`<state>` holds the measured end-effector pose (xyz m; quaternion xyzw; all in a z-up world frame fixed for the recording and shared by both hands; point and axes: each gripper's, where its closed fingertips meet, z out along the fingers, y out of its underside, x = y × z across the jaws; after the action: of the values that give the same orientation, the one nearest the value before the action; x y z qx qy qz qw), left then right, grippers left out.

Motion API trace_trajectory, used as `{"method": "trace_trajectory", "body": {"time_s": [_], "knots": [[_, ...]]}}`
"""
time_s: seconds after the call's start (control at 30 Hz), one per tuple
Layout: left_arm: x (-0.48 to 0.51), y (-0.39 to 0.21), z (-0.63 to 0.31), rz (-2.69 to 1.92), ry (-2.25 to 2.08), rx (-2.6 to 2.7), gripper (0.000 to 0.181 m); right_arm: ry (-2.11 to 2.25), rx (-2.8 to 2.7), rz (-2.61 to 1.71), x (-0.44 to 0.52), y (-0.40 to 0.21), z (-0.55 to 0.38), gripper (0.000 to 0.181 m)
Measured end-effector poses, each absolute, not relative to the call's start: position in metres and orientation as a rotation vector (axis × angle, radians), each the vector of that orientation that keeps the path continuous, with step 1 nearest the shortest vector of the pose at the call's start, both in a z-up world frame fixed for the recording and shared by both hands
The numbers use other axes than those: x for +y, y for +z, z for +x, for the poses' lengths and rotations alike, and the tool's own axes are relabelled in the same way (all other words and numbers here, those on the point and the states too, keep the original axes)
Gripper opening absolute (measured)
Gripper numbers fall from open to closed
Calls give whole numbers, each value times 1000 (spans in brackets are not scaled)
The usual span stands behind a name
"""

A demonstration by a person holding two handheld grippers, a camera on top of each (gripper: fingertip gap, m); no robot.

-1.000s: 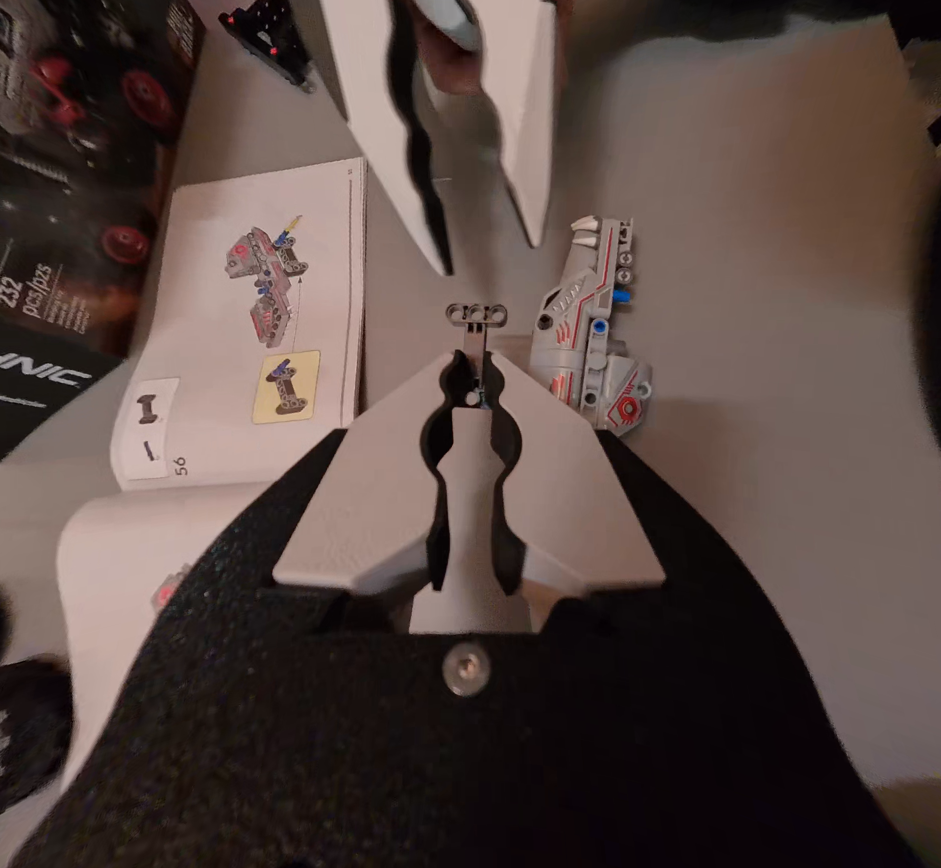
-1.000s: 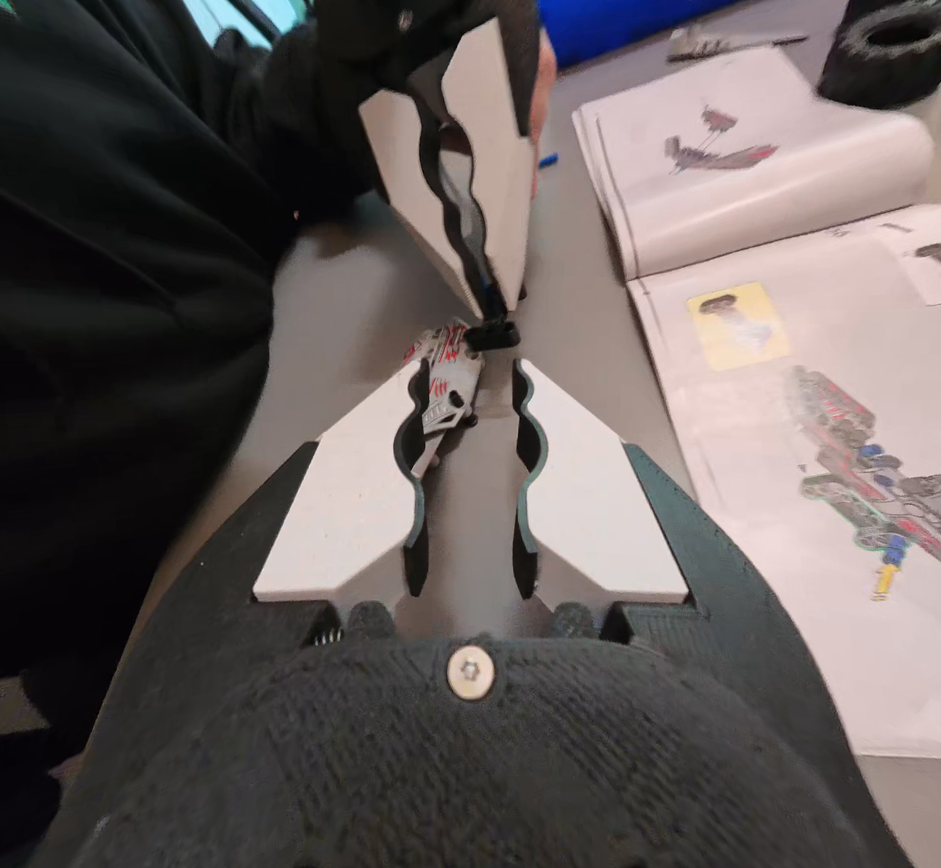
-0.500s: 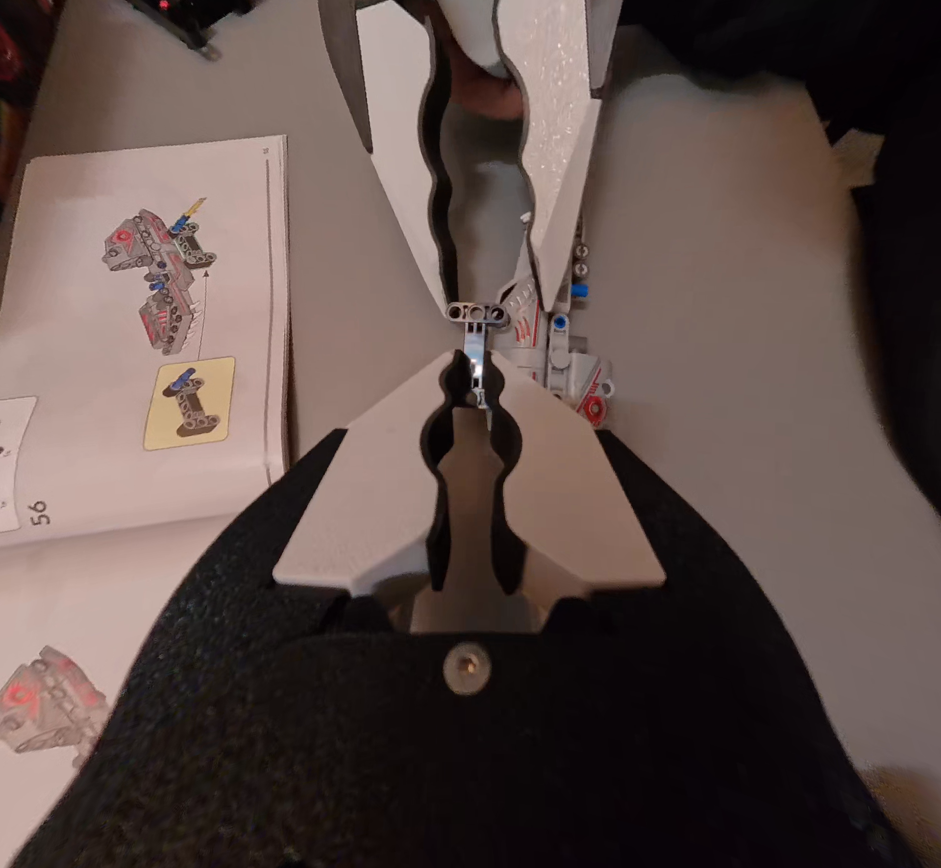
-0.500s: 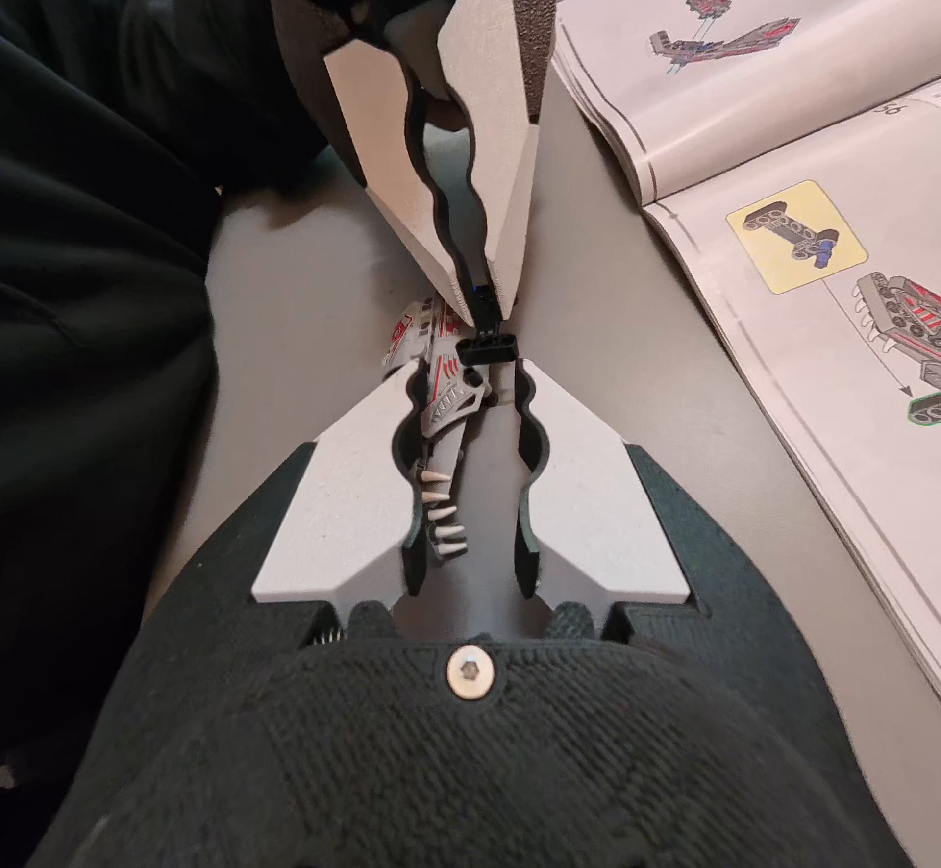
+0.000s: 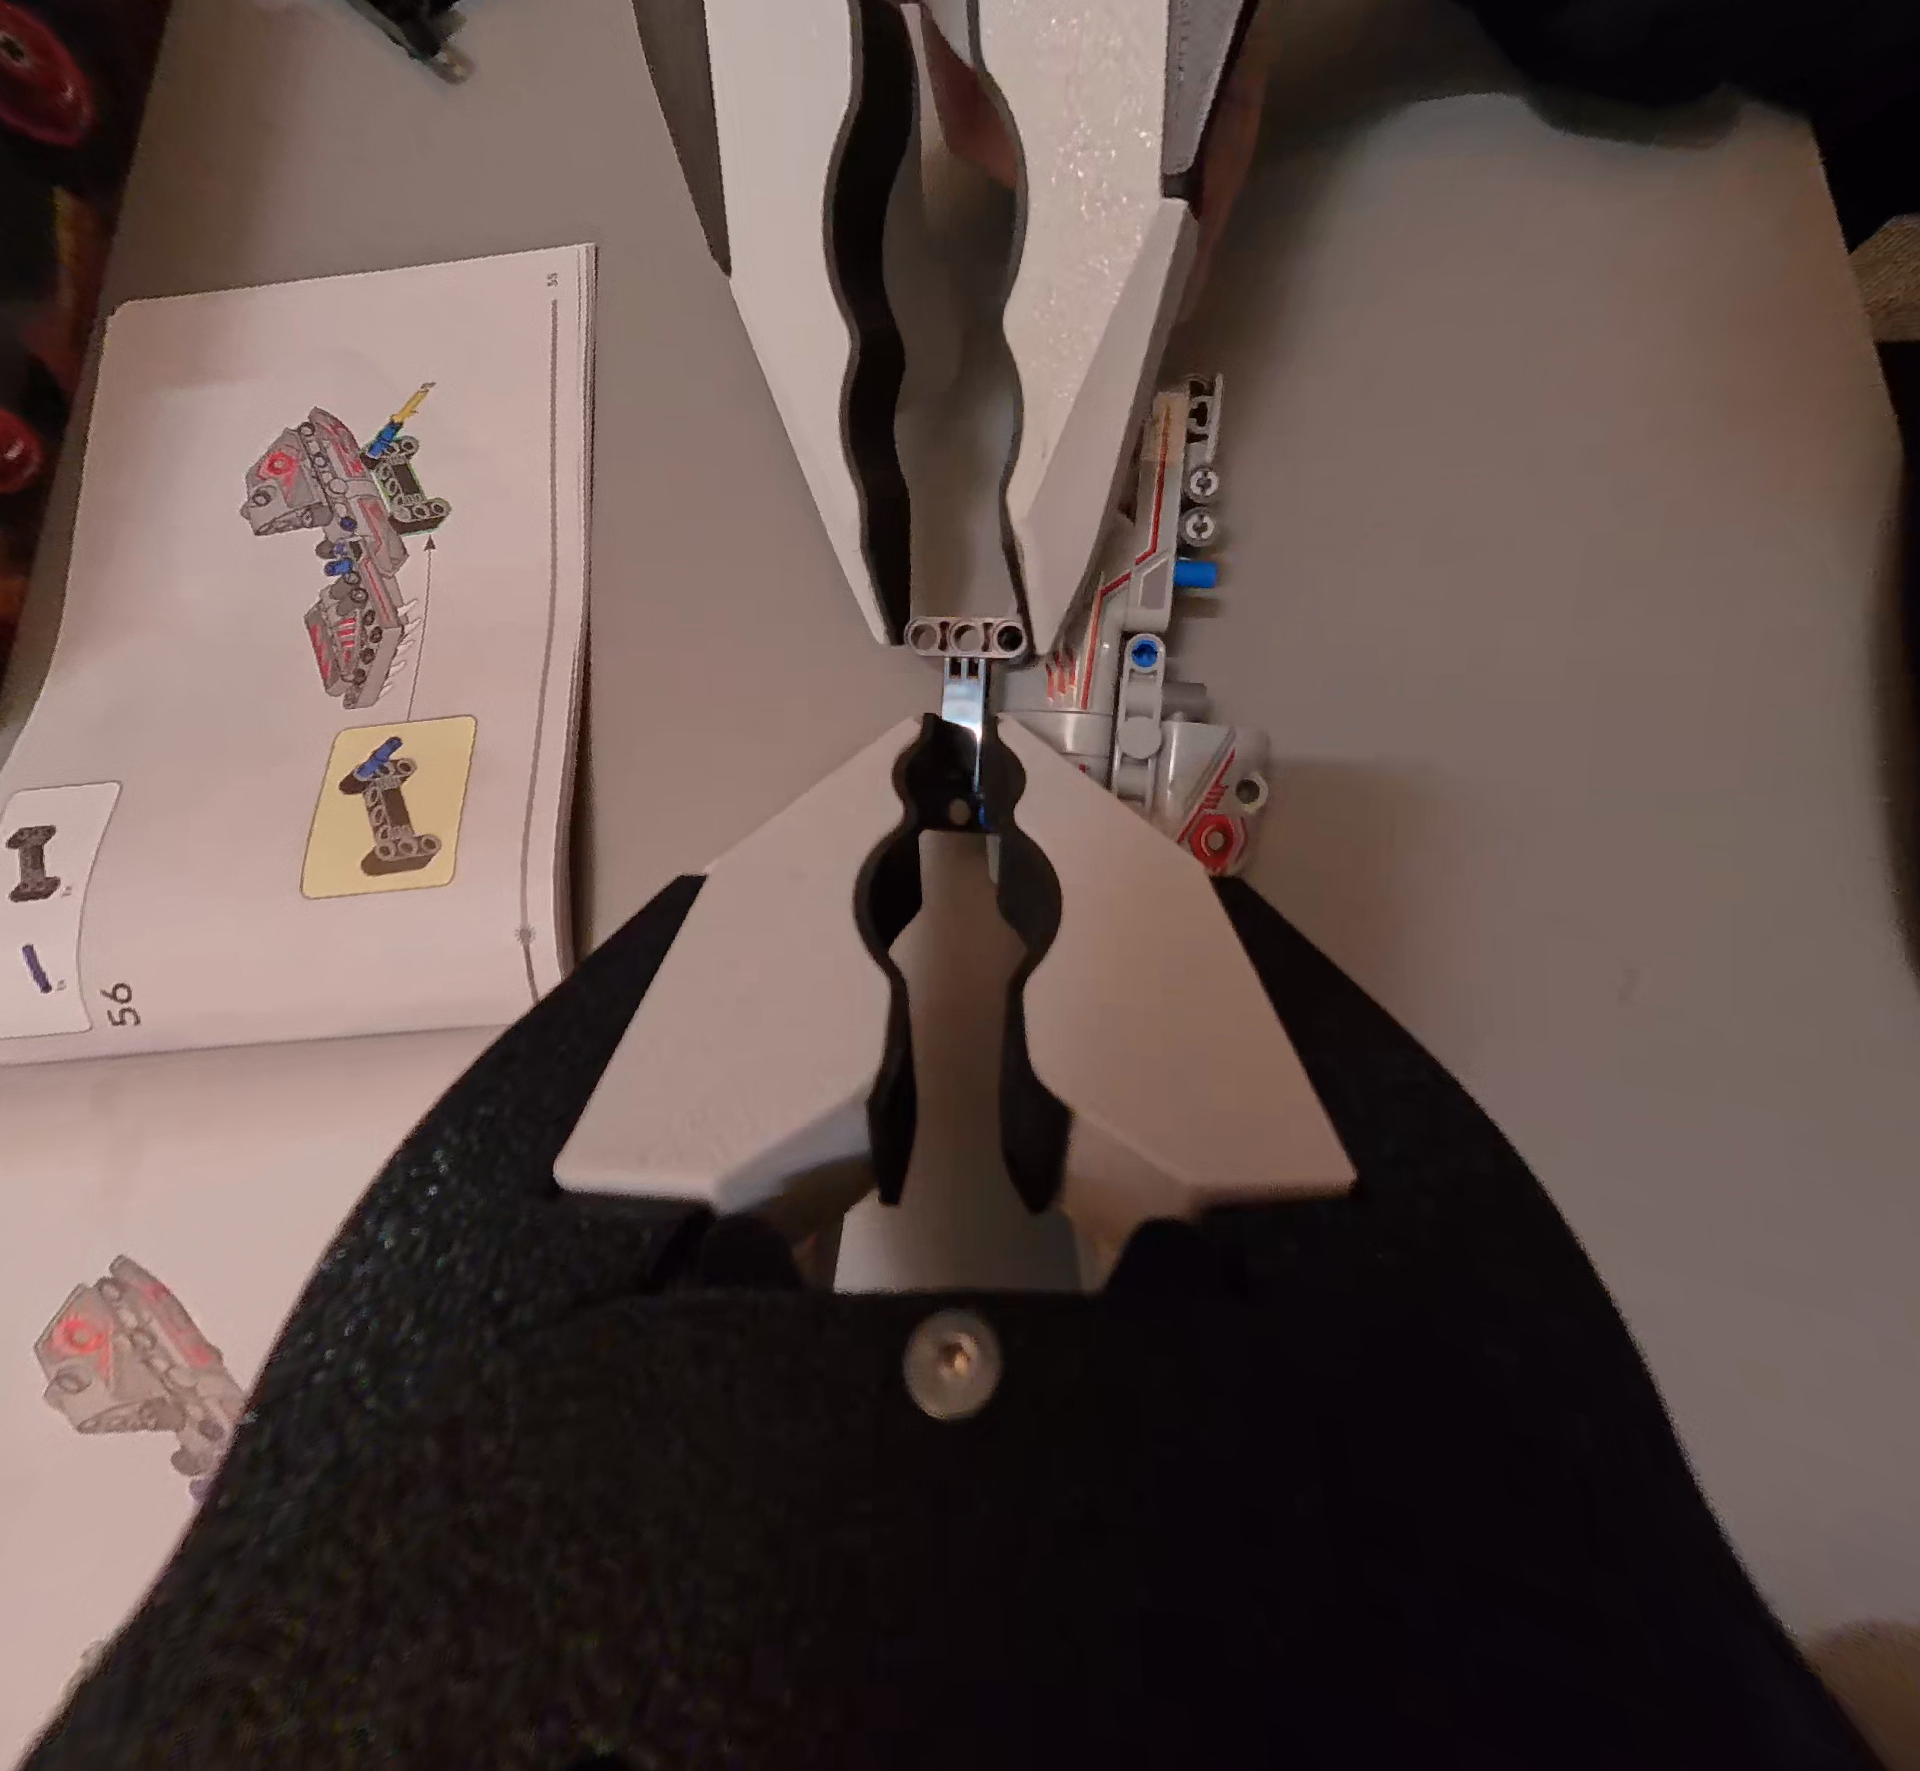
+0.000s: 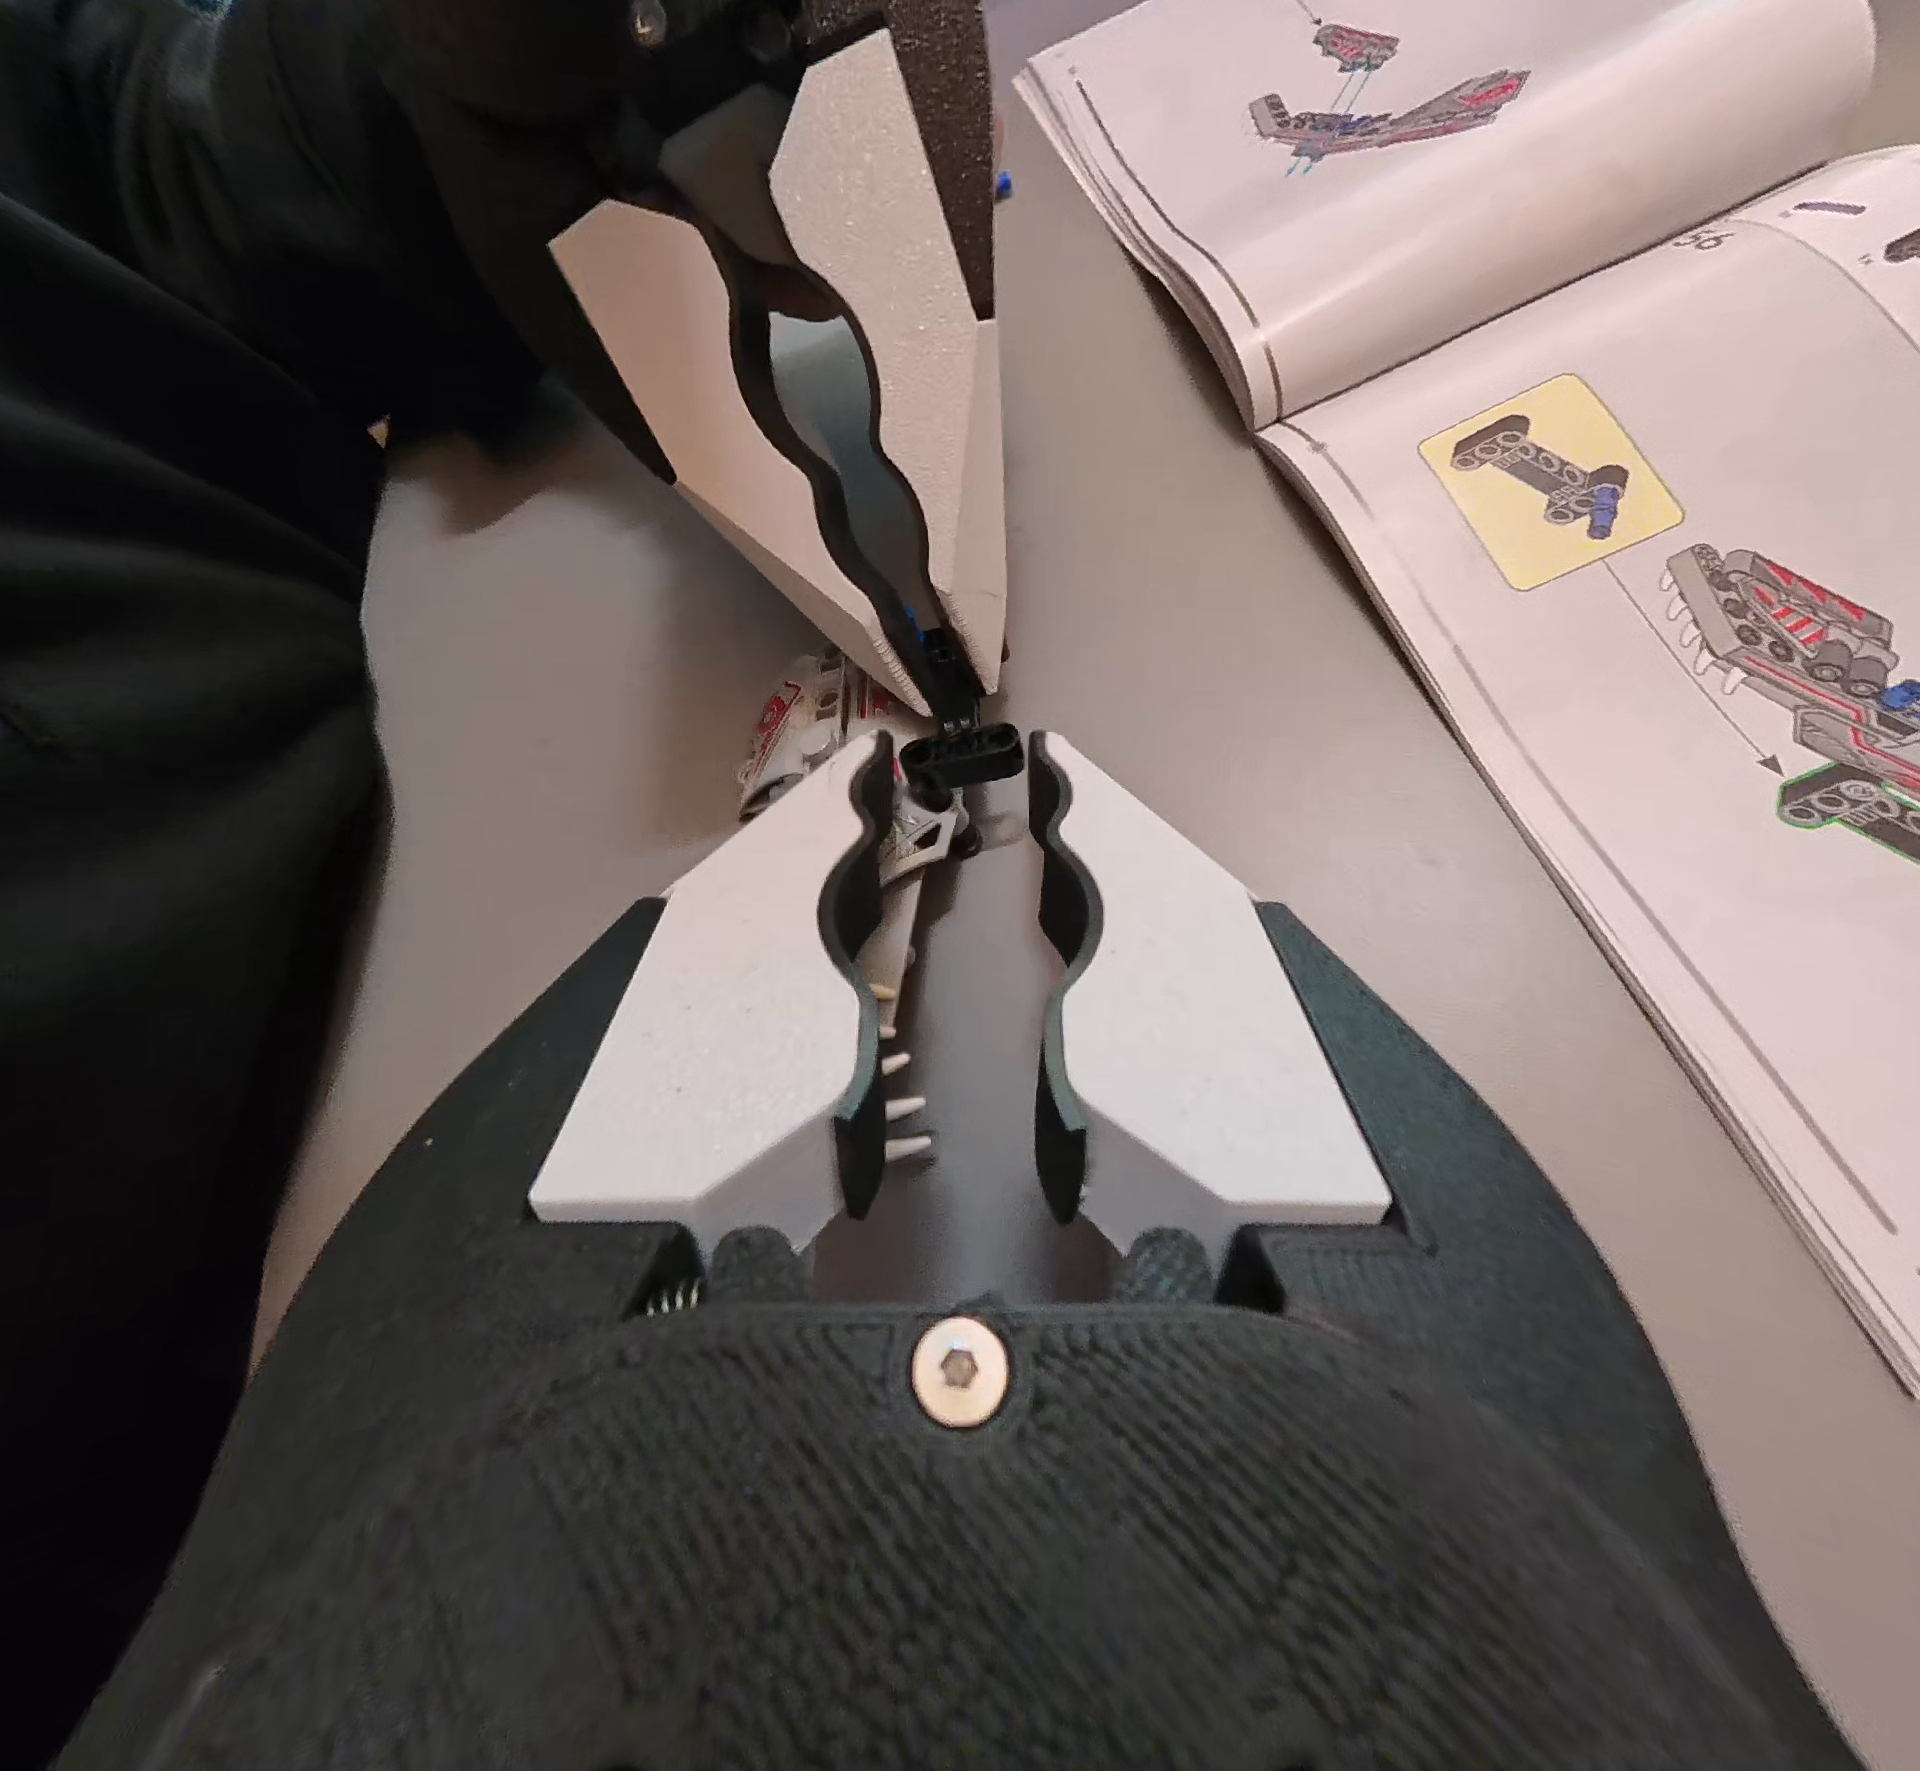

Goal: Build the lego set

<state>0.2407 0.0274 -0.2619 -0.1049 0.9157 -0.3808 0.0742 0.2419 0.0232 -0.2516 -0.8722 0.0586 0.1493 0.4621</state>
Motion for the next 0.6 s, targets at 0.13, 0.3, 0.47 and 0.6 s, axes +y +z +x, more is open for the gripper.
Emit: {"method": "trace_trajectory", "body": {"time_s": [0.13,0.3,0.47,0.6], "knots": [[27,-262,241,-290,-1104,2721,5,392,177,-2141,23,-253,241,23],[26,-261,240,-246,-1056,2678,5,349,150,-2154,23,-254,239,30],[25,-261,239,-203,-1043,2658,5,305,89,-2158,22,-253,236,26],[25,-260,238,-203,-1062,2648,5,243,49,-2164,22,-252,236,22]]}}
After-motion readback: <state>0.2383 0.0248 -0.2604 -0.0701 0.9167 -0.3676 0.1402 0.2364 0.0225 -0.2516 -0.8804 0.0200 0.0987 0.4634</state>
